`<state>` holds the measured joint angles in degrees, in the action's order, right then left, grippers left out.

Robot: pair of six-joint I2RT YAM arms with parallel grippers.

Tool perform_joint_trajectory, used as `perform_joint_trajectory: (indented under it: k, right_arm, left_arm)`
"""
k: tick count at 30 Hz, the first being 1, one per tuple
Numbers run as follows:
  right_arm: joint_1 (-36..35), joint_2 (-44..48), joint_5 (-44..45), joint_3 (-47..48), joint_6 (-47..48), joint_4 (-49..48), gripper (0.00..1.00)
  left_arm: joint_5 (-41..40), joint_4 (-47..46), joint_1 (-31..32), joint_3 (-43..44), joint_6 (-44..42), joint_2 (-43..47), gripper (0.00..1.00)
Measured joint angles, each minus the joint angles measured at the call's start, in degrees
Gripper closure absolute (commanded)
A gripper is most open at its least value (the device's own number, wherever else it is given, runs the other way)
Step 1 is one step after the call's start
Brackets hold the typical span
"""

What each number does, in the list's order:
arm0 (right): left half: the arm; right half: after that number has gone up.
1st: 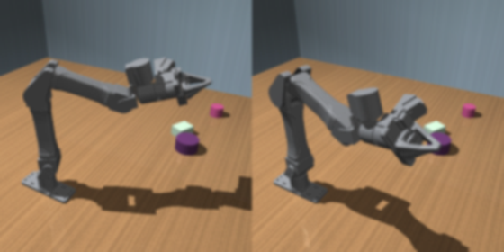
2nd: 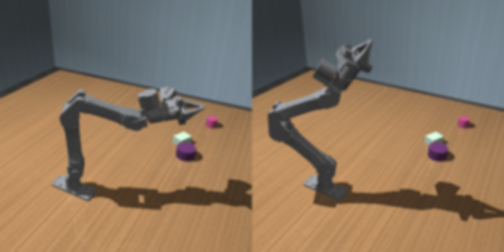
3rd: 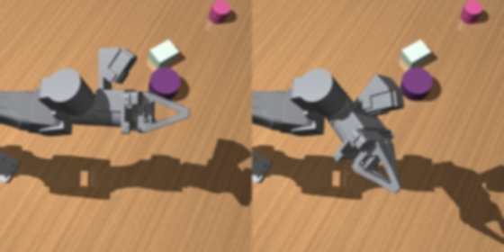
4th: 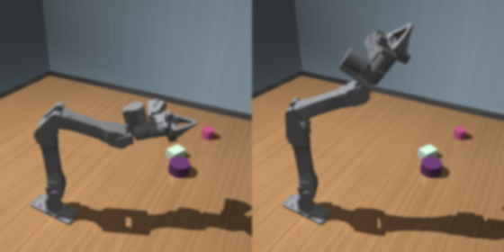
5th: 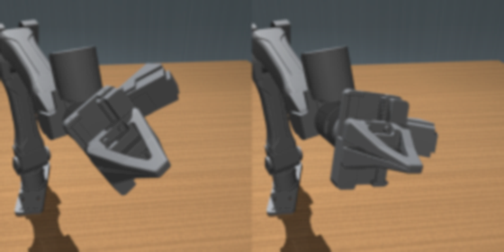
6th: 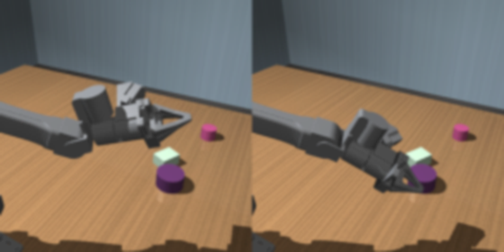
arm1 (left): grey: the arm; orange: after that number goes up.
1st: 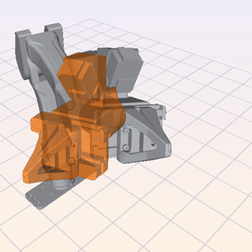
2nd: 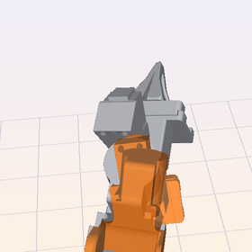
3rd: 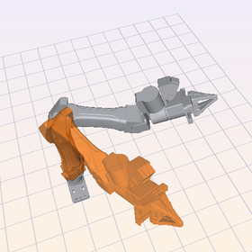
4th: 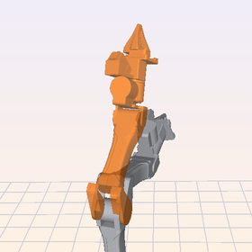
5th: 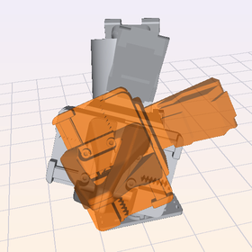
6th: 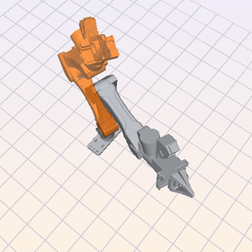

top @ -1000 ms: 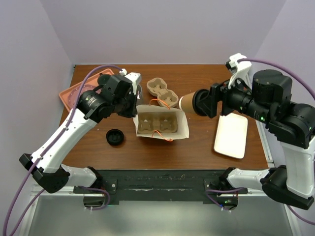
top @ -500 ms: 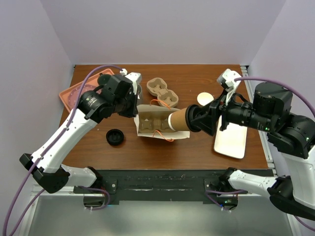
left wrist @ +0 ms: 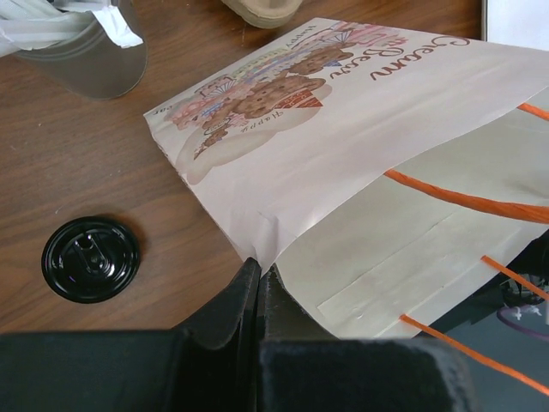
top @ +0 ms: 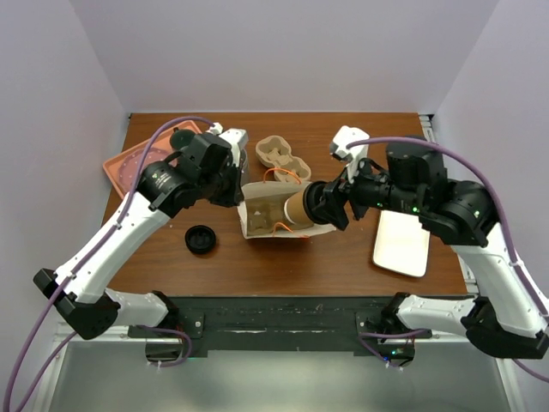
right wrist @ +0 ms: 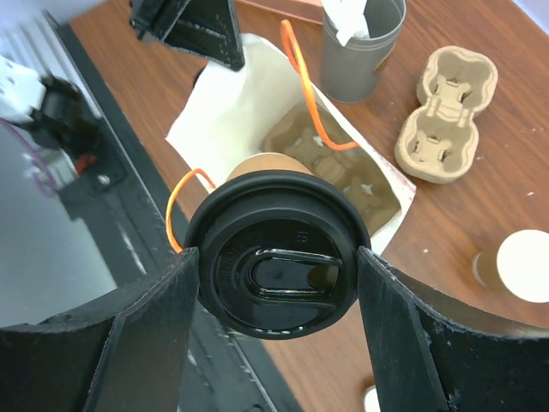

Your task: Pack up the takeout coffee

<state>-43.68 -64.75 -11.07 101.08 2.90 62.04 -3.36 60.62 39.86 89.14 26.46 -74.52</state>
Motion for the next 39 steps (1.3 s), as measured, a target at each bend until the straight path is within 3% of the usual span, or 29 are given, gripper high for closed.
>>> perform_joint_trajectory:
  k: [6, 13, 18, 25, 39]
  right_arm:
    - [-8.44, -2.91, 8.81, -0.09, 4.76, -0.35, 0.77]
    - [-15.3, -5.88, 17.53, -1.6, 12.74, -0.39, 0.76]
    - [-20.63, -6.67, 23.71, -7.26, 18.88, -1.18, 0.76]
    - [-21.18, -6.93, 27.52, -14.16, 26.6, -7.15, 0.77]
    - [-21.2, -5.14, 26.58, -28.98, 40.24, -15.61, 0.78]
  left_arm:
    - [1.7, -4.17, 0.0, -2.58, 0.55, 1.66, 1.0]
    - [7.56, -16.72, 0.0, -14.43, 0.57, 8.63, 1.0]
    - [9.94, -22.21, 0.0, -16.98, -0.17, 9.62, 1.0]
    - [13.27, -25.62, 0.0, -20.68, -5.66, 11.21, 1.0]
    - [16.55, -29.05, 0.0, -23.15, -14.19, 14.23, 1.0]
